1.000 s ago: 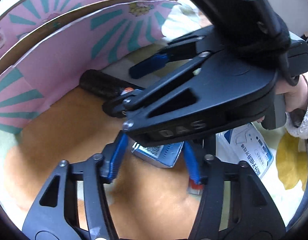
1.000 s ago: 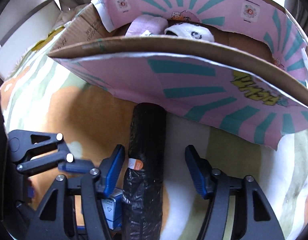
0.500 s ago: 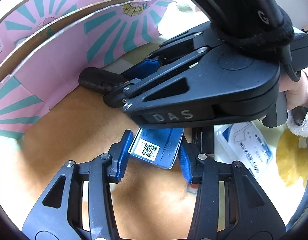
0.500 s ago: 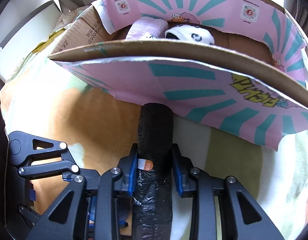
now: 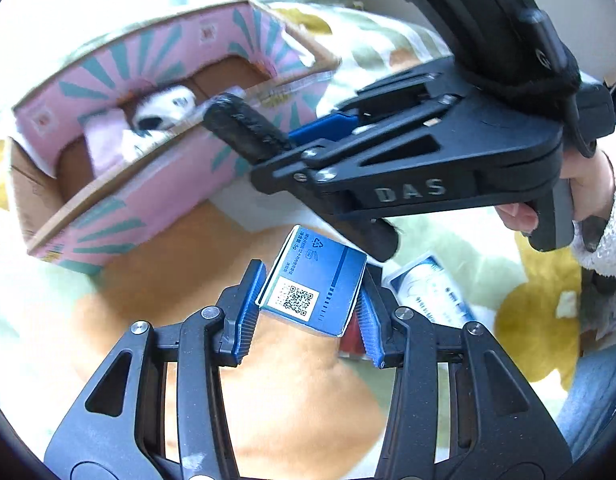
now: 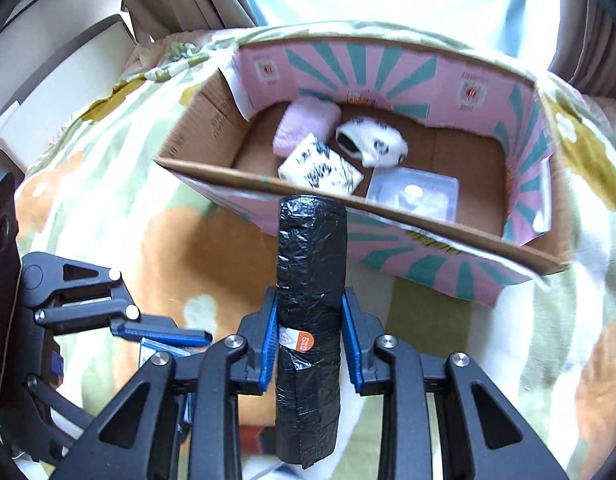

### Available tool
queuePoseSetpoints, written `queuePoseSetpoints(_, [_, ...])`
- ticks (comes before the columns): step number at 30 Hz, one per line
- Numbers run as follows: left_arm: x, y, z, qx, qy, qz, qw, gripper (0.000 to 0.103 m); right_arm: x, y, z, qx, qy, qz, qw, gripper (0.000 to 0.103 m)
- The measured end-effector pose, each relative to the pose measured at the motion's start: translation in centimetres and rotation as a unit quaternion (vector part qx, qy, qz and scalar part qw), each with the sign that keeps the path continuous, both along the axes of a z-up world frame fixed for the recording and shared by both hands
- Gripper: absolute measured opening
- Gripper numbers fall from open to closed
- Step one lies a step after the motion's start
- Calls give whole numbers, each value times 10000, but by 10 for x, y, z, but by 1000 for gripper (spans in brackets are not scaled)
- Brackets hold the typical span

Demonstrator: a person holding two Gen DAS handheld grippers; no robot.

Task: Organize objects
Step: 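Close the right tool on the black umbrella while the left tool grasps the blue card box, then carry the black umbrella and blue card box over the cardboard box with both tools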

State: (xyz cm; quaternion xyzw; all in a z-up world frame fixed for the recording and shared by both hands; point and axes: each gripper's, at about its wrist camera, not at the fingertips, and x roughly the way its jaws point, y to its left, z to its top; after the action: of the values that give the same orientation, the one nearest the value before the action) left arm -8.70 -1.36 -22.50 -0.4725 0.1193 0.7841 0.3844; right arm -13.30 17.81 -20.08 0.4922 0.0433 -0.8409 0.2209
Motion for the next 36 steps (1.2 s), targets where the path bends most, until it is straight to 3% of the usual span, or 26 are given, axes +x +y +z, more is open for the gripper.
queuePoseSetpoints(3, [2, -9, 30, 25, 112, 175, 9998, 40, 6, -7, 27, -44, 101, -14, 9999, 26])
queuePoseSetpoints(5, [-9, 16, 47, 10, 152, 344, 9993, 40, 11, -4, 48, -59, 151, -70, 9998, 25])
queuePoseSetpoints(8, [23, 25, 90, 43, 221, 618, 9978, 40, 18, -1, 81, -91, 201, -205, 9995, 24])
queuePoseSetpoints(12, [17, 49, 131, 52, 276, 1039, 9942, 40, 33, 9, 117, -191, 170, -394, 9989, 23])
queuePoseSetpoints(18, [52, 36, 188, 23, 270, 1652, 9859, 40, 54, 19, 152, -316, 113, -542, 9980, 22])
queuePoseSetpoints(22, [74, 26, 207, -39, 217, 2085, 9778, 40, 73, 29, 168, -285, 28, -624, 9976, 22])
queuePoseSetpoints(27, [94, 22, 209, -164, 206, 2535, 9670, 40, 95, 38, 172, -236, -158, -670, 9974, 22])
queuePoseSetpoints(36, [103, 27, 204, -128, 115, 2649, 9641, 40, 104, 42, 170, -232, -227, -662, 9973, 22])
